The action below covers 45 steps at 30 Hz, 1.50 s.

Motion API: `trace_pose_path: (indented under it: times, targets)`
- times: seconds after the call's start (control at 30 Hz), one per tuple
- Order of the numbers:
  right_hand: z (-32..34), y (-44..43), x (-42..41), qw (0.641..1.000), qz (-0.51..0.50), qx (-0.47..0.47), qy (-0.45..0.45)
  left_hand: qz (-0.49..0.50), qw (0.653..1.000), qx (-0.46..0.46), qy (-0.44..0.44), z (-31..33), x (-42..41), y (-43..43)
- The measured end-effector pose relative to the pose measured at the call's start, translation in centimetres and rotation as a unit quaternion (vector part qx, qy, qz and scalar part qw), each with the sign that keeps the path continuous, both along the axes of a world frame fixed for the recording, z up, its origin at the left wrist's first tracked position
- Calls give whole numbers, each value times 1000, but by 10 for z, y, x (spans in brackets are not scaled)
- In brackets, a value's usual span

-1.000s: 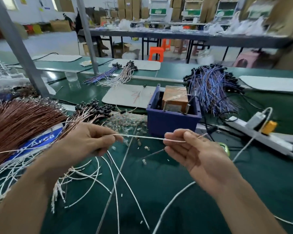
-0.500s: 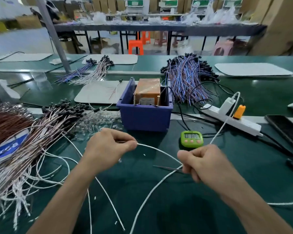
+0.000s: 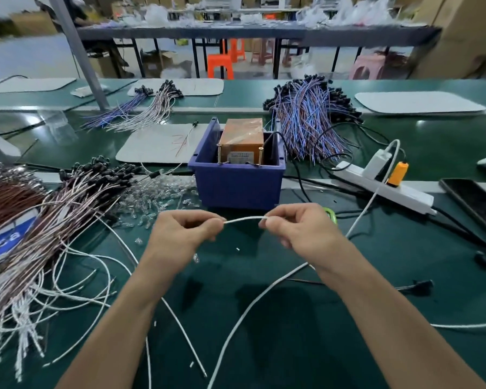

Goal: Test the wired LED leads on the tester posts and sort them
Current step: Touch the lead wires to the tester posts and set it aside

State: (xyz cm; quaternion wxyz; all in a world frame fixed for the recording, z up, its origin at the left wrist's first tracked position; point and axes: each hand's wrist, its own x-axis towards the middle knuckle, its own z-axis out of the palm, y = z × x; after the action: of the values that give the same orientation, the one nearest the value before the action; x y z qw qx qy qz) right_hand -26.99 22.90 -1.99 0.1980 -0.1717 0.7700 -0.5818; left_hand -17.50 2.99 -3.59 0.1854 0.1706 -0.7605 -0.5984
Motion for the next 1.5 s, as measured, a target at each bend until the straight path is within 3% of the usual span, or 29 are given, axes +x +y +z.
trace_pose_path:
  times: [0.1, 0.23, 0.3, 0.4, 0.47, 0.53, 0.57, 0.63, 0.7, 0.9, 1.13, 1.23, 1.33, 1.4, 1.5]
  targets:
    - [4, 7, 2, 998, 17, -28, -58, 36, 998, 54, 16, -1, 0, -6]
    - [5, 3, 5, 987, 36, 128, 96, -12, 999, 37, -3, -6, -2, 2]
    - [8, 2, 6, 978, 70, 147, 134, -34, 999, 13, -9, -7, -1, 5]
    - [12, 3, 8, 980, 84, 120, 136, -41, 996, 73, 31, -5, -1, 14]
    - [15, 6, 7, 996, 48, 16, 71, -80, 992, 97, 33, -3, 1, 25]
    - [20, 11, 6, 992, 28, -125, -21, -148, 988, 35, -7, -3, 4, 44]
    - [22, 13, 5, 984, 22, -171, -46, -188, 981, -44, -33, -3, 5, 55]
    - [26, 15, 6, 972, 24, -224, -72, -257, 928, -266, -46, -7, 7, 79]
    - [30, 15, 6, 961, 33, -255, -104, -291, 872, -394, -20, -11, 6, 102]
    - [30, 17, 4, 943, 53, -292, -149, -271, 842, -462, -55, -6, -13, 126]
    - [21, 34, -10, 991, 71, -101, -59, -238, 827, -508, -41, -14, -9, 113]
    - [18, 47, -14, 997, 74, 2, 8, -193, 874, -446, -32, -4, 1, 92]
    - [14, 47, -11, 991, 88, 71, 77, -150, 958, -242, -30, 15, 1, 60]
    - [10, 38, -3, 992, 93, 47, 76, -126, 989, -71, 17, 25, -3, 45]
    - [7, 17, 9, 993, 107, -40, 22, -72, 985, 139, 76, 30, -9, 36]
